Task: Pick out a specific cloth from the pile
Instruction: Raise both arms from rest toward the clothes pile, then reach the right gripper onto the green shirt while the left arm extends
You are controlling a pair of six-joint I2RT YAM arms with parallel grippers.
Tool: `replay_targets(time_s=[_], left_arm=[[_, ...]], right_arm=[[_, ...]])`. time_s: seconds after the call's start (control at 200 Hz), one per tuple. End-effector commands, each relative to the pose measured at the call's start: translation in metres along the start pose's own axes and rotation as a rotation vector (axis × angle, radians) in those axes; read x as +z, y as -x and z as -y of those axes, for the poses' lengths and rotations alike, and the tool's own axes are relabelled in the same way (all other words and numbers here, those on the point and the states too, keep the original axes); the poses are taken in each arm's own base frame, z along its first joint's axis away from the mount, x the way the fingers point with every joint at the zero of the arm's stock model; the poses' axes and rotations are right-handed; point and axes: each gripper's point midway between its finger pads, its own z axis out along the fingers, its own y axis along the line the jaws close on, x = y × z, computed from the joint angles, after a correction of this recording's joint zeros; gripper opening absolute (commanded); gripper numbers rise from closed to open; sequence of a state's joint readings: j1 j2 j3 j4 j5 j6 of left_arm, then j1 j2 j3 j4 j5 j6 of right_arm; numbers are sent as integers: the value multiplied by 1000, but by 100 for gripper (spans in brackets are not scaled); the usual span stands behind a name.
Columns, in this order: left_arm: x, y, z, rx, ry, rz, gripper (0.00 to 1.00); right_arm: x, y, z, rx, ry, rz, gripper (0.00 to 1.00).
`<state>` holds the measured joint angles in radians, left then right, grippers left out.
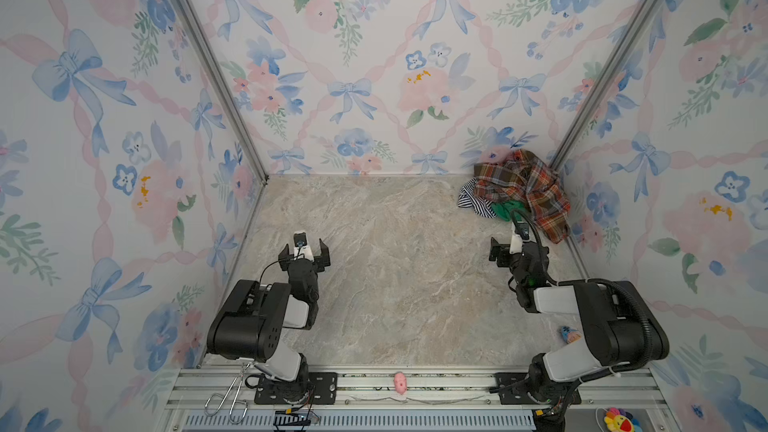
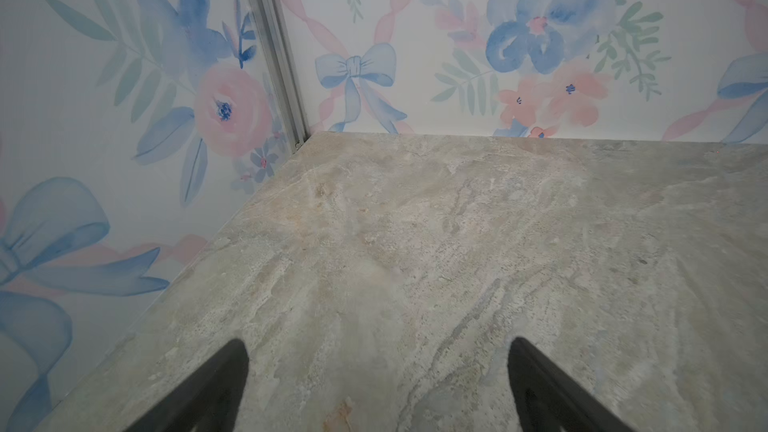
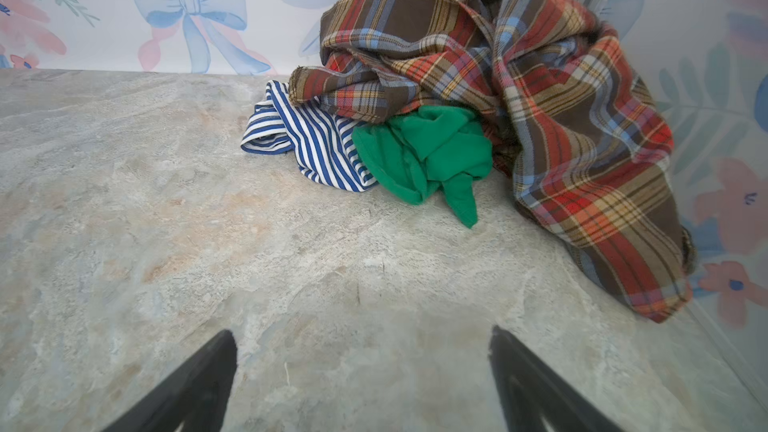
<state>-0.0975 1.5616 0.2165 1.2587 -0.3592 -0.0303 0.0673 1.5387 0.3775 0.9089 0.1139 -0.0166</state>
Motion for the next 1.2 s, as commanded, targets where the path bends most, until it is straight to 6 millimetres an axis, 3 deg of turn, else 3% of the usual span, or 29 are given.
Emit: replay_targets(time_s=[0.0,0.72,0.765,0.835,0.905,0.945,1.005,1.075,1.155,1.195], left_arm=[[1,0,0,-7,10,-2,98],[2,-1,5,-4,-41,-4,98],[0,8,2,3,-18,24,98],[-18,29,-1,18,22,80,98],[-45,59,9,42,33,173,98],[-58,73,25,1,-13,193,98],[-70,90,65,-78,-166,134,98],[-89,115,119,-133,-359,59,98],[-130,146,192,-63,-603,35,98],[-155,150,231,20,-735,5,98]], right_arm=[[2,3,-1,-13,-8,9,97],[2,2,0,-2,9,6,97],[-4,1,-3,-22,-1,28,97],[-28,19,-3,-64,-74,136,97],[-62,56,-18,-156,-149,218,97],[-75,76,-34,-197,-132,189,97],[-89,92,-52,-195,-40,67,97],[-101,106,-48,-127,-40,-36,97],[-108,112,-36,-111,-80,-158,97],[-109,110,-25,-115,-128,-228,97]])
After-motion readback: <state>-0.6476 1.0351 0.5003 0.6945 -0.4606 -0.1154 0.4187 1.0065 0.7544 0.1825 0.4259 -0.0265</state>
